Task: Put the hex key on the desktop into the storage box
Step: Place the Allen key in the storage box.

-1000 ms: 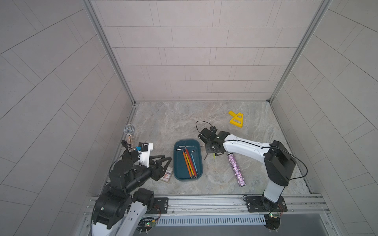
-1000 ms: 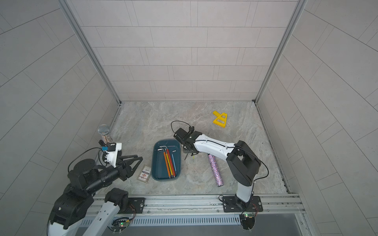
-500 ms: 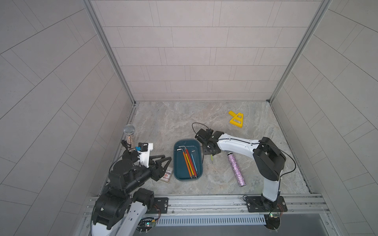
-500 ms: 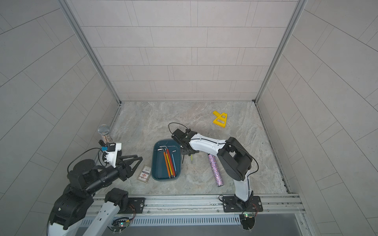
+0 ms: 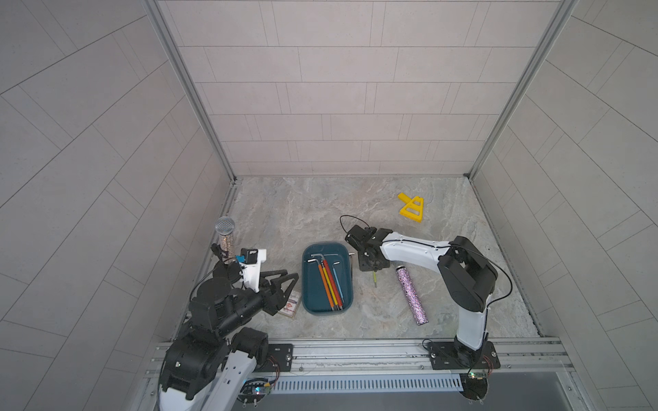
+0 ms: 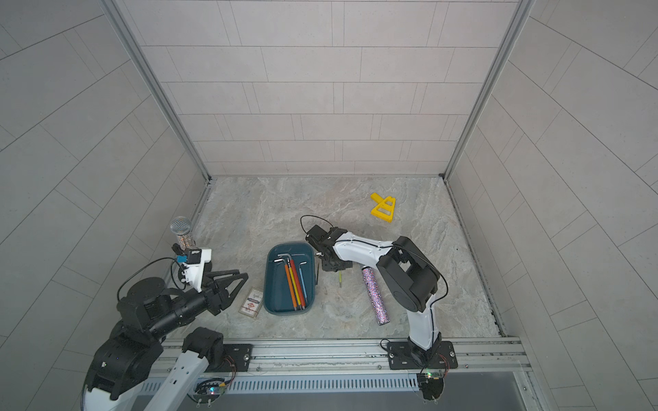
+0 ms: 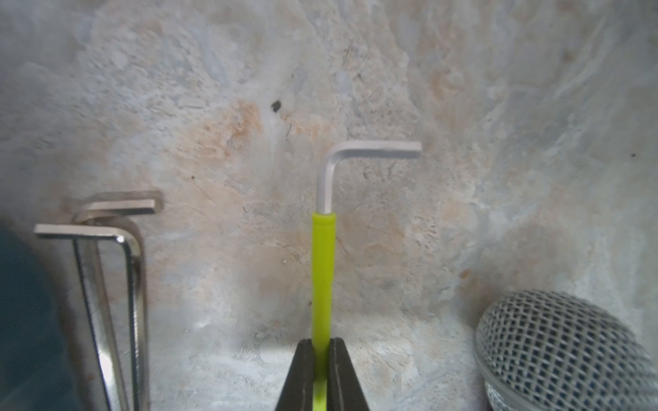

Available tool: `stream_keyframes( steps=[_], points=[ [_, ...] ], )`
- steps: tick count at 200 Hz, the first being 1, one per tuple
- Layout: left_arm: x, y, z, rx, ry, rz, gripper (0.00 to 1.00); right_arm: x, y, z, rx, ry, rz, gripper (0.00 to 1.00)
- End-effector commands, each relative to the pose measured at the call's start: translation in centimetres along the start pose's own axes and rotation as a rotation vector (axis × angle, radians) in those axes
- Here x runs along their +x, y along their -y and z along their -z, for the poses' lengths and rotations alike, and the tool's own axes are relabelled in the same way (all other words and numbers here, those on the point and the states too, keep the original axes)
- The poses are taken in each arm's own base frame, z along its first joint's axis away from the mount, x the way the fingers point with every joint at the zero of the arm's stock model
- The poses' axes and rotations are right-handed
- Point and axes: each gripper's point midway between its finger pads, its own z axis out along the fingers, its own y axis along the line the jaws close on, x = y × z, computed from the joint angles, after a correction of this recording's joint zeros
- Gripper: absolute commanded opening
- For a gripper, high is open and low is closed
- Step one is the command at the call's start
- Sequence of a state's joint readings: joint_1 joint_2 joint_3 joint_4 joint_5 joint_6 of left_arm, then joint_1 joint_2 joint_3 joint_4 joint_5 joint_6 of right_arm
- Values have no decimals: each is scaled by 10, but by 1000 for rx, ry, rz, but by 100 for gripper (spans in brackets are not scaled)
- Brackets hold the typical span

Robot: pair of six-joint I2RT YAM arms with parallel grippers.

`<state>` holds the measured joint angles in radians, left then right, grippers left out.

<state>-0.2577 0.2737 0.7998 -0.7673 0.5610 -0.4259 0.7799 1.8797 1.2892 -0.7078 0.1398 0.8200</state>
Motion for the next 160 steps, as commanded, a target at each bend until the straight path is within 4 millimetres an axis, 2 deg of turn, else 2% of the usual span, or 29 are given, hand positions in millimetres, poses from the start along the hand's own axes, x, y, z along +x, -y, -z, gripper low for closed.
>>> stream_keyframes(
  steps=[1,38,63,82,102,160],
  points=[
    [-4,2,0,13,25,-27,53,-19,-8,48,-65,119,-9,0],
    [-5,2,1,9,31,-26,53,-21,-54,106,-221,208,46,0],
    [-5,2,1,9,33,-27,53,-6,-91,117,-313,167,102,0],
    [-5,1,1,6,33,-26,53,10,-113,114,-344,109,147,0],
    [-5,2,2,9,37,-28,53,23,-126,106,-346,63,171,0],
    [-6,2,2,8,40,-27,53,41,-139,66,-312,-53,190,0]
  ],
)
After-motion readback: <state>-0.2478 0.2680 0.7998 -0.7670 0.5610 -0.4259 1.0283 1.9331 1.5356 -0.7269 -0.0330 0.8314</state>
